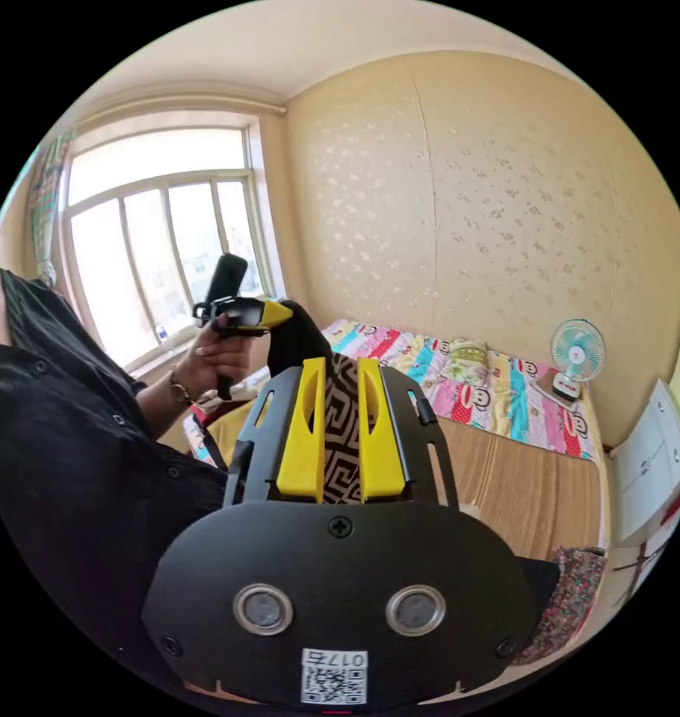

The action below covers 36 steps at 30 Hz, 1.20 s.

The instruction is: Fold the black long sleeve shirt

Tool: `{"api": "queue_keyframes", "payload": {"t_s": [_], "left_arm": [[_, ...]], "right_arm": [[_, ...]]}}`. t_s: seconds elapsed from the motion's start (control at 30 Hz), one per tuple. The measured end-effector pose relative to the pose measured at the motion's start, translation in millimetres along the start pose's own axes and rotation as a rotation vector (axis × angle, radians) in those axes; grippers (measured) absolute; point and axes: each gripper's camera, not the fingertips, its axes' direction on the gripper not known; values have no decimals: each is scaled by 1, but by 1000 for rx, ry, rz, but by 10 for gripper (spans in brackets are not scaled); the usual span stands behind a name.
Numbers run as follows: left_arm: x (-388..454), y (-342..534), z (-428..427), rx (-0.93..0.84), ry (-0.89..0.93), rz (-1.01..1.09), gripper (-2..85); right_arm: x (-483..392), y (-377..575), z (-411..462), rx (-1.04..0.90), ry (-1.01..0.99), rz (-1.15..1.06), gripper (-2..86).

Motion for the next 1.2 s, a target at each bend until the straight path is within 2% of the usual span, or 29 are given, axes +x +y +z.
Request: {"api": "queue_keyframes", "payload": {"t_s": [0.07, 0.13, 0.2, 0.3, 0.37, 0.53, 0.7, 0.83, 0.97, 1.07, 1.2], "left_arm": [[16, -7, -25, 91, 153, 77, -8], [27, -12, -51, 205, 336, 146, -8], [37, -16, -85, 383, 537, 206, -8], [44, -21, -116, 549, 738, 239, -9], [51, -26, -129, 595, 785, 235, -9], [92, -46, -131, 502, 800, 264, -9], [125, -60, -113, 453, 975, 260, -9], [142, -67, -111, 432, 976, 248, -9], [151, -69, -123, 441, 920, 220, -9], [156, -67, -136, 465, 890, 217, -9], [160, -67, -149, 485, 827, 197, -9]], "right_arm": [[27, 20, -18, 114, -187, 53, 46], [46, 36, -25, 161, -282, 95, 44], [63, 50, -22, 138, -360, 132, 48], [84, 70, -3, 46, -440, 162, 65], [96, 83, 16, -13, -453, 195, 77], [118, 96, 61, -84, -625, 228, 99], [149, 112, 111, -118, -824, 291, 122], [174, 124, 143, -100, -1088, 346, 134], [176, 128, 156, -163, -1392, 270, 114], [184, 134, 141, -152, -1340, 232, 47], [202, 135, 115, -116, -1222, 230, 26]]}}
